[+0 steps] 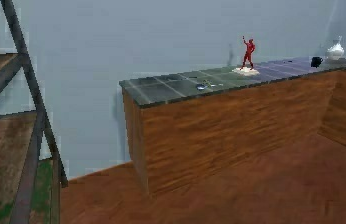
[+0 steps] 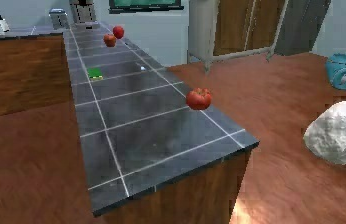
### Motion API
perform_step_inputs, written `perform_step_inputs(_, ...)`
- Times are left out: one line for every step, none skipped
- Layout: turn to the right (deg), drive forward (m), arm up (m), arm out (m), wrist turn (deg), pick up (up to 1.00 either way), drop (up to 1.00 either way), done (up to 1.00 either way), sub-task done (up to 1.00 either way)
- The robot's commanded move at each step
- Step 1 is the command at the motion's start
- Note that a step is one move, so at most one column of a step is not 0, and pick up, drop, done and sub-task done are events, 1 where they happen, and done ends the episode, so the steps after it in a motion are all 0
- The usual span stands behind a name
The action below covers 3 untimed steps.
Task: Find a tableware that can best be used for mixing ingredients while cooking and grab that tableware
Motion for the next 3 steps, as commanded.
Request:
perform_step_inputs(0.0, 0.35, 0.00, 0.00, 0.0, 0.00, 0.00, 0.00, 0.00)
perform_step_inputs(45.0, 0.00, 0.00, 0.00, 0.0, 0.00, 0.00, 0.00, 0.00)
perform_step_inputs(12.0, 0.00, 0.00, 0.00, 0.0, 0.00, 0.00, 0.00, 0.00)
